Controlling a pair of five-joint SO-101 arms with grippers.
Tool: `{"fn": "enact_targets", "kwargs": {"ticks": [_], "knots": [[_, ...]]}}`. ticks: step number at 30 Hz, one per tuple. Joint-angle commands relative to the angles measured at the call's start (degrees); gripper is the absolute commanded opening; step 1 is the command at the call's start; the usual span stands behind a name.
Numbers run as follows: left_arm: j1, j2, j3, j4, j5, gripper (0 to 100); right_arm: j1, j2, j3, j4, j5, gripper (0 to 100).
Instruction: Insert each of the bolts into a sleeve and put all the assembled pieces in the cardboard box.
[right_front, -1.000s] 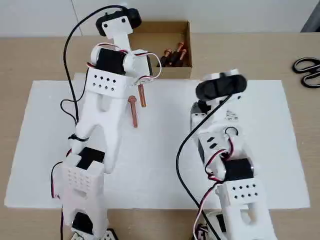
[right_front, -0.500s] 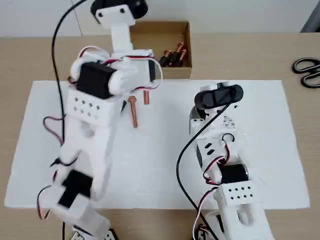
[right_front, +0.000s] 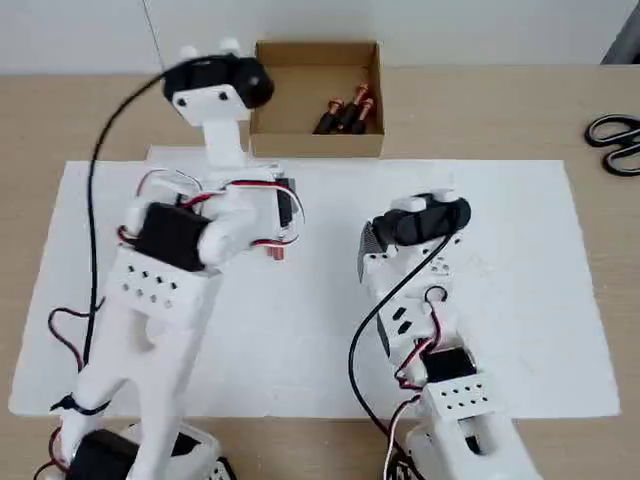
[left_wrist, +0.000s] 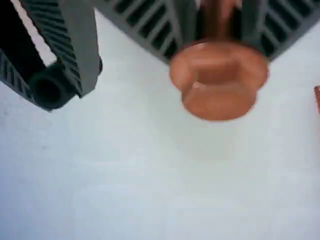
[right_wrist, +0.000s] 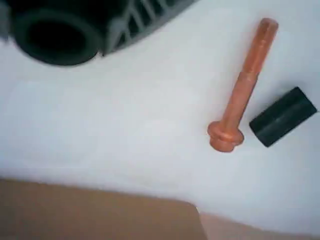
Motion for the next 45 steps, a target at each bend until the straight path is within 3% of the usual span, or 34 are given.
{"fn": "enact_targets", "kwargs": {"ticks": [1, 9, 19, 26, 29, 34, 45], "knots": [[0.70, -3.43, 9.19, -16.09, -0.35, 1, -0.13, -1.45, -0.09, -3.03, -0.62, 0.5], [1.58, -3.69, 15.08, -29.63, -0.35, 1, -4.70, -1.45, 0.79, -3.03, -0.62, 0.5], [9.14, -5.71, 16.75, -34.64, -0.79, 1, -9.01, -1.45, 4.22, -3.21, 2.73, 0.5], [5.98, -6.15, 32.84, -56.70, -4.13, 1, -9.01, -1.54, 3.78, -3.91, 2.81, 0.5], [5.89, -6.15, 36.09, -62.07, -4.04, 1, -9.01, -1.54, 5.54, -9.98, 2.90, 0.5], [5.80, -6.15, 36.09, -62.33, -3.60, 1, -9.01, -1.54, 9.49, -18.68, 2.99, 0.5], [6.86, -6.24, 36.00, -62.24, -3.60, 1, -8.75, -1.45, 9.85, -18.86, 2.99, 0.5]]}}
